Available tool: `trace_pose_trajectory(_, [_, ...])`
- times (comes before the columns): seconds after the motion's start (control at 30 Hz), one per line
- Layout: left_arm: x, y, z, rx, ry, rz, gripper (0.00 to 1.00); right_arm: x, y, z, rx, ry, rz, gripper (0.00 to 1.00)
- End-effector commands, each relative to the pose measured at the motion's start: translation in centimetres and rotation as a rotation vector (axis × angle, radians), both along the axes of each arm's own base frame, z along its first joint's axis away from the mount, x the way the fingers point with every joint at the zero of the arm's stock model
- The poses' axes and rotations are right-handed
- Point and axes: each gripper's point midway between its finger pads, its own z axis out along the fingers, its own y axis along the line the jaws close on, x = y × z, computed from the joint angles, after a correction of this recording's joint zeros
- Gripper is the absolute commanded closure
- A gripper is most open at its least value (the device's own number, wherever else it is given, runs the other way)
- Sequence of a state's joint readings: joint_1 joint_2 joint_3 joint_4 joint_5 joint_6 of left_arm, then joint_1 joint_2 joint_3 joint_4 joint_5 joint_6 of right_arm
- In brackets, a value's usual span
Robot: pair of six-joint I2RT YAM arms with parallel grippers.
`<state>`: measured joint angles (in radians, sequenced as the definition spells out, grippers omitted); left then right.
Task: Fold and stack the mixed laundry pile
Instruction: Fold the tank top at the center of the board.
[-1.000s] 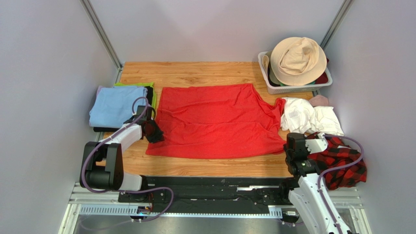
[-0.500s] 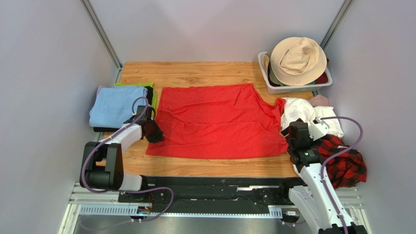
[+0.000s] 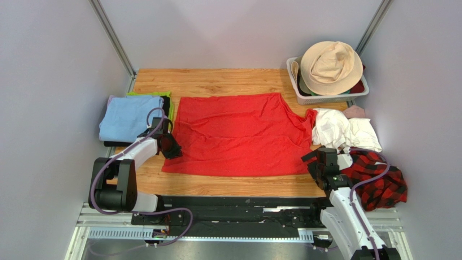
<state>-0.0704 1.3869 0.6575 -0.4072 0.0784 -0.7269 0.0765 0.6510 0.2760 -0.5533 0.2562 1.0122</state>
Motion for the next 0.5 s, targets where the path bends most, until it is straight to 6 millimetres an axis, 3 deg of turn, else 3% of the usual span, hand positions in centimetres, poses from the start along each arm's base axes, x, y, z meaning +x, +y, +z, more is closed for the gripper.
trace_pose_trajectory(0.0, [0.1, 1.0, 0.0, 0.037, -0.003, 0.016, 0.84, 1.5, 0.5, -0.6, 0.092, -0.044, -0.045, 0.09])
trace_pose_trajectory(0.3, [0.0, 1.2, -0.1, 0.026, 0.001, 0.031, 0.84, 3.4, -4.3, 0.6, -0.021, -0.178, -0.231, 0.12])
trace_pose_trajectory(0.4, [0.1, 1.2, -0.1, 0.023, -0.002, 0.031, 0.84, 3.8, -5.6, 0.5, -0.004, -0.234, -0.283, 0.23])
trace_pose_trajectory(0.47, [0.1, 1.2, -0.1, 0.022, -0.002, 0.031, 0.83, 4.2, -6.0, 0.6, 0.031, -0.279, -0.314, 0.24])
